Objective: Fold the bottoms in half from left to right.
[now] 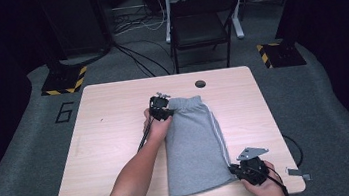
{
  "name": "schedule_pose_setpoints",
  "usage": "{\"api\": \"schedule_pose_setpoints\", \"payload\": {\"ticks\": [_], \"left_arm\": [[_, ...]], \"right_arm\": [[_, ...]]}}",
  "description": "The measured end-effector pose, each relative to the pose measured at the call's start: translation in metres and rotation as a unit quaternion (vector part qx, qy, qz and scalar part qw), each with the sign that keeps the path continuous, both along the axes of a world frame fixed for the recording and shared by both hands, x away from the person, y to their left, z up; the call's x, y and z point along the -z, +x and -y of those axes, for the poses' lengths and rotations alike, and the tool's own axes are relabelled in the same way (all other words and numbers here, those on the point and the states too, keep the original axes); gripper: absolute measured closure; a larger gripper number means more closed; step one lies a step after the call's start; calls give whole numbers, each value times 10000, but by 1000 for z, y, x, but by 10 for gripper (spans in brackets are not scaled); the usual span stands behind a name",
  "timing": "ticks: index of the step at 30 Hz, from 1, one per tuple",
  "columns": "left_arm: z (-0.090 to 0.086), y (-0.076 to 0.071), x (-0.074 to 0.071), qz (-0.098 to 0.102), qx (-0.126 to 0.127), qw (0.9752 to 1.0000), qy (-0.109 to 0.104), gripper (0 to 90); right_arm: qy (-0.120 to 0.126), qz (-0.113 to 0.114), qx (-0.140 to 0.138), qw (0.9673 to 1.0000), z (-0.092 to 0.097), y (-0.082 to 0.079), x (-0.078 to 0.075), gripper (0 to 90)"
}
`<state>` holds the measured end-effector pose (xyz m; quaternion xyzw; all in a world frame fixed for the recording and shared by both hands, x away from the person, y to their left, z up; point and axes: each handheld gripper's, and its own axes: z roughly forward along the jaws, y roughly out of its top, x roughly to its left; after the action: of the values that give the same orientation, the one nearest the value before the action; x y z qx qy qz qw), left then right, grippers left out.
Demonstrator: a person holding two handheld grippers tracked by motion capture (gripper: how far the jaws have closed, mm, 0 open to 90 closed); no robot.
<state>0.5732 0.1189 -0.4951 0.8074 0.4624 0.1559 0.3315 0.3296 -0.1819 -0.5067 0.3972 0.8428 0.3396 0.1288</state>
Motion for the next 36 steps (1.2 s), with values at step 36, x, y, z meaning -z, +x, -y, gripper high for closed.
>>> {"api": "schedule_pose_setpoints", "payload": {"ticks": [36], "left_arm": [[-58, -5, 0, -24, -441, 9985, 319, 813]], "right_arm": [[-2, -48, -1246, 9922, -72, 0, -4, 838]]}}
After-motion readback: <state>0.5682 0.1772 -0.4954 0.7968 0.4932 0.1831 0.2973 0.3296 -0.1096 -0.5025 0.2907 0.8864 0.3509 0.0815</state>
